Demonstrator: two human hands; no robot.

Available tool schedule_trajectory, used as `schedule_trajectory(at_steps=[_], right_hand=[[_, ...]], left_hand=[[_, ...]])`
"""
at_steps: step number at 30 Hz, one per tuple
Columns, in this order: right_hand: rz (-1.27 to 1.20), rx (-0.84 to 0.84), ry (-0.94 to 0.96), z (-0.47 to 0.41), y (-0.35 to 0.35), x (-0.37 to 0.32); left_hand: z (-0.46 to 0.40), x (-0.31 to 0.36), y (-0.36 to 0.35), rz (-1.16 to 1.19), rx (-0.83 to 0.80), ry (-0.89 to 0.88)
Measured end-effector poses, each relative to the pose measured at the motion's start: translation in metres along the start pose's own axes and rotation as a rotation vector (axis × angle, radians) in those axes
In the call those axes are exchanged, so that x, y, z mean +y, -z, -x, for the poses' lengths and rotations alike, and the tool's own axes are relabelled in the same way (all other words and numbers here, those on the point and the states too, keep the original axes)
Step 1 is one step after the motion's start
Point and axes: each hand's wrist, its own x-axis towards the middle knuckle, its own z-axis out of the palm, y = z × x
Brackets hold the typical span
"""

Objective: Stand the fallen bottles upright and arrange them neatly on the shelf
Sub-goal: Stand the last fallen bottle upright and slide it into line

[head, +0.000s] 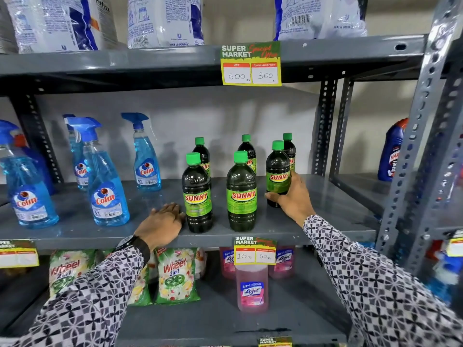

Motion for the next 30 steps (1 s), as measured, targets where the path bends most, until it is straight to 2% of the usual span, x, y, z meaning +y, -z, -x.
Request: schedule_trajectory(at_steps=[5,13,25,30], right_hand=[[-0.019,-0.067,-0.058,0.005,0.01,-0.002],[0.005,-0.121,-0.008,0.047,0.05,-0.008],[0.01,-0.099,0.008,0.075,0.066,-0.015],[0.034,-0.087,-0.027,0.078,0.065,-0.016]], left_hand=[[-0.001,-0.001,0.0,0.045,-0.005,0.015],[-0.003,-0.005,-0.001,0.017,-0.018,0.012],[0.004,0.001,0.002,-0.128,-0.048,-0.04],[0.007,0.002,0.004,-0.077,-0.036,-0.035]])
